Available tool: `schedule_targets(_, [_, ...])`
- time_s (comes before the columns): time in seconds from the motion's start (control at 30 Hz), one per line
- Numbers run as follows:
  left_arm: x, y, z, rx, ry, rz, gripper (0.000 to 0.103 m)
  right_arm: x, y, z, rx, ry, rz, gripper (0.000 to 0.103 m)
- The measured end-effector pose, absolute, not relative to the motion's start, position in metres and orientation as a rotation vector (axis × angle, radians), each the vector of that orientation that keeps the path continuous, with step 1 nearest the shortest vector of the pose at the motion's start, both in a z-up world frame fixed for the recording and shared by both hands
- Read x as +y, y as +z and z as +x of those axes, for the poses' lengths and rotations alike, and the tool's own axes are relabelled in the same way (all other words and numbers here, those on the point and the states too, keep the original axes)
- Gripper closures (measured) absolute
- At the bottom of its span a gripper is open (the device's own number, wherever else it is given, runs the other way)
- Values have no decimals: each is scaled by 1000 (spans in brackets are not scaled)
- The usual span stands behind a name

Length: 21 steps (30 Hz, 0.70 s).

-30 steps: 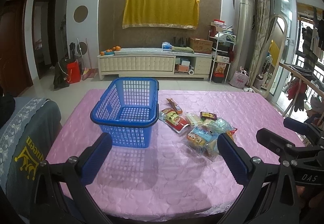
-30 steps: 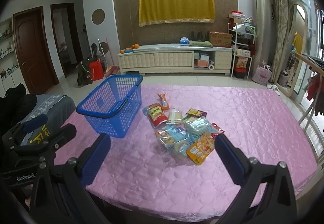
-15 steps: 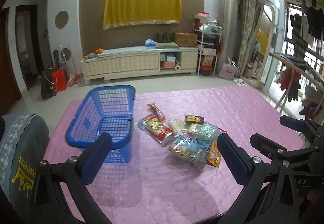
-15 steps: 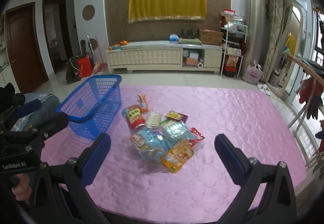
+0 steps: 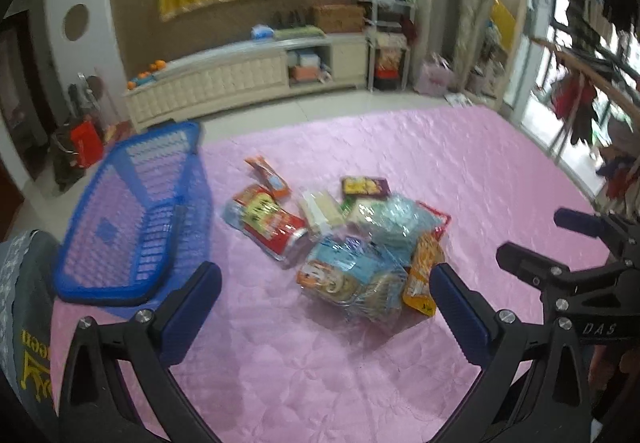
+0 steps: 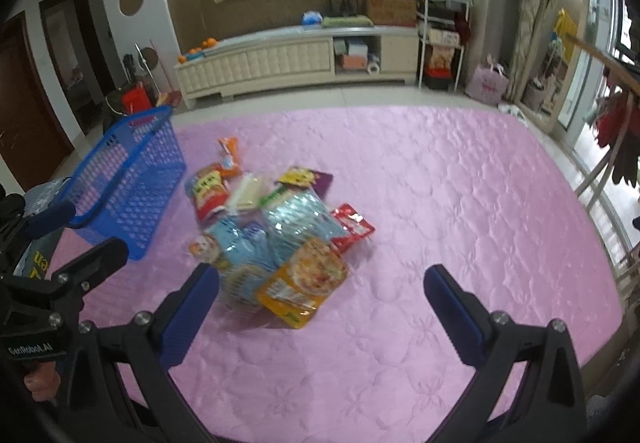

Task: Organize snacks
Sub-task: 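Move both tools toward the snack pile and lower the left tool over it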

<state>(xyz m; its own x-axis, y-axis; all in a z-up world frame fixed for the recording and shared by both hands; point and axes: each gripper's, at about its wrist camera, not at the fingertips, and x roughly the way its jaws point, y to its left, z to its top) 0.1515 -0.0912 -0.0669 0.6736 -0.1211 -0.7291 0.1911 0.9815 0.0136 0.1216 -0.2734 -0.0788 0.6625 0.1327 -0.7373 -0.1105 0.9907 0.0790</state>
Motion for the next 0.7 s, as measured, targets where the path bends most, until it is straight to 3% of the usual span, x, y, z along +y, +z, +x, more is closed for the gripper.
schedule_targets(0.37, [-115, -129, 187, 995, -297, 135, 1, -290, -141, 149, 969, 101, 47, 0])
schedule_targets(0.53, [-125, -150, 195, 1061, -348, 119, 17, -301, -163, 153, 1018, 89, 75, 0])
schedule_targets(0.7, [-134, -161, 200, 1094, -377, 131, 44, -309, -174, 156, 1040, 77, 99, 0])
